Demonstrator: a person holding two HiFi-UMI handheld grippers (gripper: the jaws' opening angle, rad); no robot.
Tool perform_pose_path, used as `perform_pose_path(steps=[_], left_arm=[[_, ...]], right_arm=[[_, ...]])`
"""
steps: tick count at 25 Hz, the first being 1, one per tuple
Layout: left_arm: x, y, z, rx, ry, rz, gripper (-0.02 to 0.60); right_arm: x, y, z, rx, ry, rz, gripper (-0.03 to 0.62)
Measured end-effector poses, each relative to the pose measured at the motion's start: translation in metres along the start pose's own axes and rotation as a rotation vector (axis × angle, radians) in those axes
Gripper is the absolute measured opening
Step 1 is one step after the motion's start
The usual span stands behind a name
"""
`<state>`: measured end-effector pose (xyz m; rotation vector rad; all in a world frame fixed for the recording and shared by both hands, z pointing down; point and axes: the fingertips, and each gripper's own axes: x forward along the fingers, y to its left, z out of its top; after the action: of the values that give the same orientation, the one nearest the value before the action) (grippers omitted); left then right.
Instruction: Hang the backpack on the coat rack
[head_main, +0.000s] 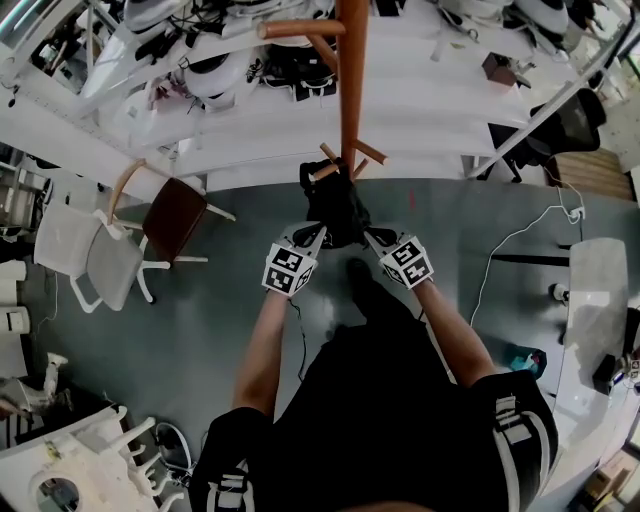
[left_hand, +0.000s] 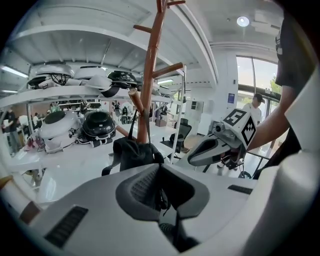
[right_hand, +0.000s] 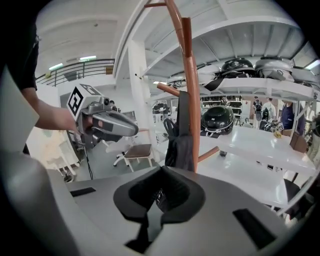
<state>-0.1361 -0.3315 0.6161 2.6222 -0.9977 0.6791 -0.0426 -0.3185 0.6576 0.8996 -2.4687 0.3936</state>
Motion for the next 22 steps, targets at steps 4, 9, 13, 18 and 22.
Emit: perform_pose_path(steps=[4, 9, 13, 18, 22], left_arm=[[-0.015, -0.006, -0.005, 0.012, -0.009, 0.025, 0.023], [-0.034, -0.018, -0.008, 0.020, -0.023, 0.020, 0.023], [-0.046, -0.028, -0.011, 0.012, -0.032, 0.017, 0.023], [-0.058, -0.045, -0.021, 0.019, -0.029, 0.011, 0.023], [-0.066, -0.055, -0.030, 0.029, -0.015, 0.002, 0.023]], right_arm=[[-0.012, 0.012, 0.003, -0.004, -0.030, 0.000, 0.014], [-0.024, 0.023, -0.006, -0.003, -0.045, -0.020, 0.014], [-0.034, 0.037, -0.008, 0.010, -0.056, -0.024, 0.014], [-0.044, 0.050, -0.019, 0.006, -0.063, -0.040, 0.014], [-0.053, 0.061, -0.025, 0.012, -0.052, -0.044, 0.014]])
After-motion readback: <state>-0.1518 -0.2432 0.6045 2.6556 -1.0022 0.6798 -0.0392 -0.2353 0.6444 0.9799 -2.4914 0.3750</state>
